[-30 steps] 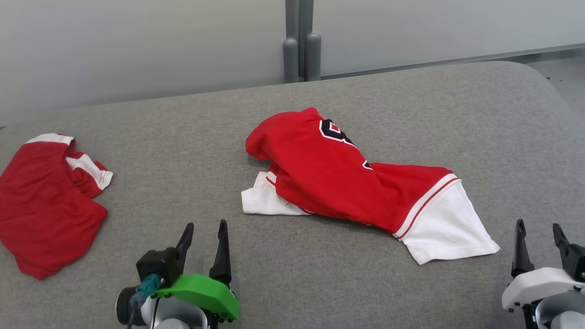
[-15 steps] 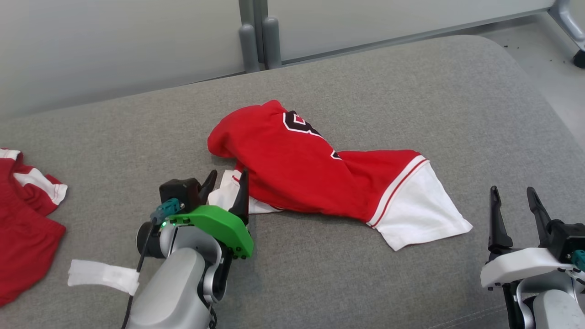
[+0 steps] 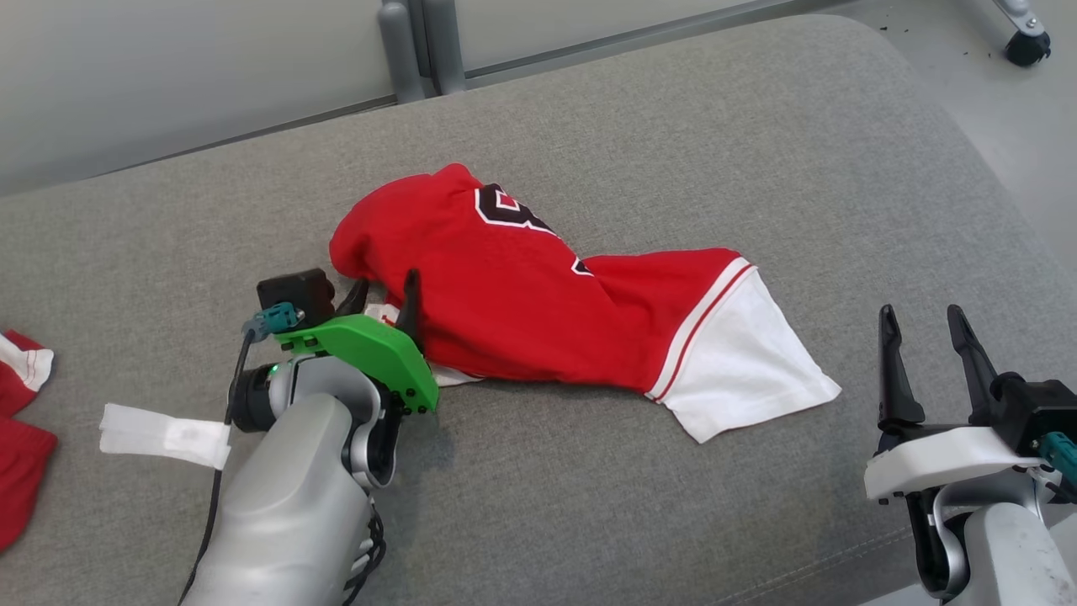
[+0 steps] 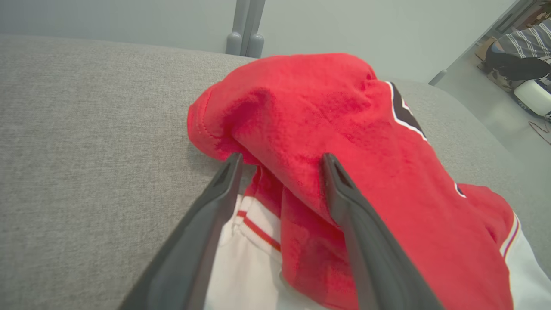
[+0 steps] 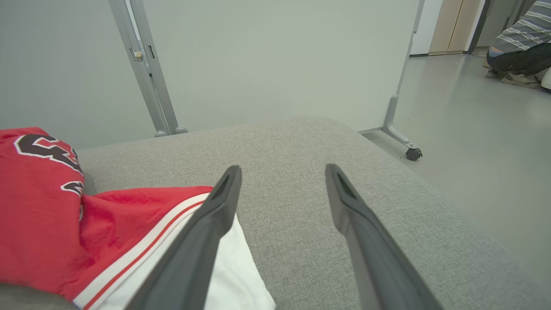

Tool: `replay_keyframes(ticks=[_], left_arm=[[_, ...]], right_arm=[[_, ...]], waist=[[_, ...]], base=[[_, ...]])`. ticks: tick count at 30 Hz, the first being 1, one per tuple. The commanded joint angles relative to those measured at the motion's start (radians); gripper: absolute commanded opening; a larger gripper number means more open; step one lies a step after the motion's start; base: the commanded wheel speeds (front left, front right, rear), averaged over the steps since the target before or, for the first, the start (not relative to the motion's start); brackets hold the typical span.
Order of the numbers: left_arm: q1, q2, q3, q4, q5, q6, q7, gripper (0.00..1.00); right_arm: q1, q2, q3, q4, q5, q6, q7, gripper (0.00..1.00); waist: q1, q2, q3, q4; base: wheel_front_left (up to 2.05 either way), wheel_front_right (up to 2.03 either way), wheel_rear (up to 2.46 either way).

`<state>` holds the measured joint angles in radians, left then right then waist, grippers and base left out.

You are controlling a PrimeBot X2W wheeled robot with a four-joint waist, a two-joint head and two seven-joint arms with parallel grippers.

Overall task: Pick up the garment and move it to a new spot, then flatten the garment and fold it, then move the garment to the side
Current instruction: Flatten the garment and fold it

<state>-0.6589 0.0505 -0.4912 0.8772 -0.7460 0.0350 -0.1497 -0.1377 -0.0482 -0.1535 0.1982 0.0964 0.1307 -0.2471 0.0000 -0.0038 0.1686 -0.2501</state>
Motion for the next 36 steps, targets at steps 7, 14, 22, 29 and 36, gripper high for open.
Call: replay_keyframes(ticks=[7,14,22,29,36], left_arm=[[-0.081,0.0,-0.13,0.008,-0.026,0.006,-0.059,0.0],[-0.138,0.001,-0.312,-0.091,-0.051,0.012,-0.064,0.0],[-0.123,0.003,-0.501,-0.163,-0.145,0.035,0.008,0.0],[-0.129,0.002,-0.552,-0.102,-0.179,0.074,-0.043,1.0],[-0.112,0.002,-0.563,-0.117,-0.19,0.078,-0.095,1.0]], right_arm=[[-0.011,-0.002,0.004,0.009,0.016,0.0,-0.011,1.0],[-0.021,-0.002,0.007,0.02,0.03,0.0,-0.015,1.0],[-0.021,-0.002,0.016,0.032,0.044,0.0,-0.019,1.0],[-0.012,-0.002,-0.004,0.027,0.047,0.0,-0.018,1.0],[0.013,-0.002,-0.018,0.022,0.044,0.0,-0.018,1.0]], waist=[[0.0,0.0038,0.006,0.004],[0.0,0.0038,-0.002,-0.01],[0.0,0.0038,0.004,-0.042],[0.0,0.0038,0.005,-0.017],[0.0,0.0038,-0.027,0.055]], base=[[0.0,0.0,0.0],[0.0,0.0,0.0],[0.0,0.0,0.0],[0.0,0.0,0.0],[0.0,0.0,0.0]])
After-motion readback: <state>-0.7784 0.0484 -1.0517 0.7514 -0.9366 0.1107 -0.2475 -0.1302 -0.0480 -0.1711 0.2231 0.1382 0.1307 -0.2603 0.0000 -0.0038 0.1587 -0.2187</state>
